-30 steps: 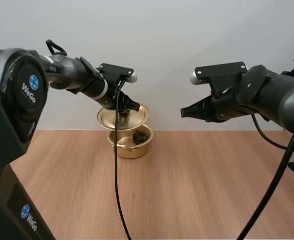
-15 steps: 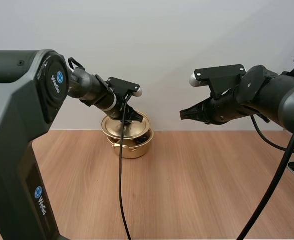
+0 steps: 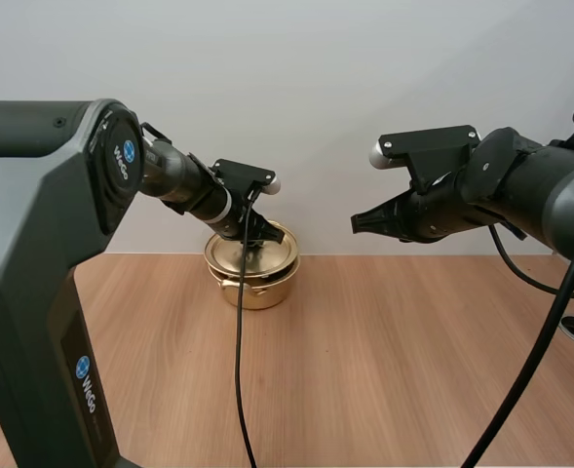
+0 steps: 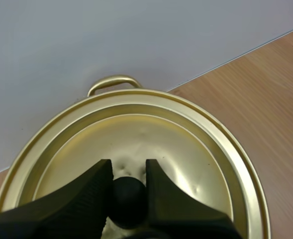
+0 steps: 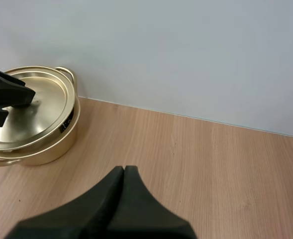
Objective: Open the pot, put the car inside, and close it
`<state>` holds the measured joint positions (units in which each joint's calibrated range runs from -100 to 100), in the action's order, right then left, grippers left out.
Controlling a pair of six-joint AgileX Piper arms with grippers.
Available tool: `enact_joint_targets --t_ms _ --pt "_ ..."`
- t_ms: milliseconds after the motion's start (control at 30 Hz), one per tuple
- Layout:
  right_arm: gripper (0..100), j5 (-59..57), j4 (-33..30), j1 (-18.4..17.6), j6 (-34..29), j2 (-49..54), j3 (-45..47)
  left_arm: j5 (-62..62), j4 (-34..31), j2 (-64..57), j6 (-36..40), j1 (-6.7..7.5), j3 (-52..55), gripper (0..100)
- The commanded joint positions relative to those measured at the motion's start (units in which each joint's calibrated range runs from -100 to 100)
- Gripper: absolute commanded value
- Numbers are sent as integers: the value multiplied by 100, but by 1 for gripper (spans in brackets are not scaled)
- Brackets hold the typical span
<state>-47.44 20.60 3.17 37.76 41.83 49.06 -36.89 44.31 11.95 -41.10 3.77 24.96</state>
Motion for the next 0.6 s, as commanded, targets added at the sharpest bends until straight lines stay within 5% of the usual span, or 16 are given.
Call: enact_joint_targets --t_ms 0,167,333,400,567 --pt "0 6 15 1 -2 2 10 -24 29 4 -5 1 -1 0" --pt "0 6 15 1 -2 2 10 -87 23 4 -5 1 -1 5" --pt "0 6 15 1 -2 2 10 -92 23 4 -5 1 -1 42" --pt "0 6 15 1 -2 2 10 -92 23 4 -5 1 -1 50" --pt "0 -10 40 1 -2 2 10 135 23 -125 -5 1 -1 51"
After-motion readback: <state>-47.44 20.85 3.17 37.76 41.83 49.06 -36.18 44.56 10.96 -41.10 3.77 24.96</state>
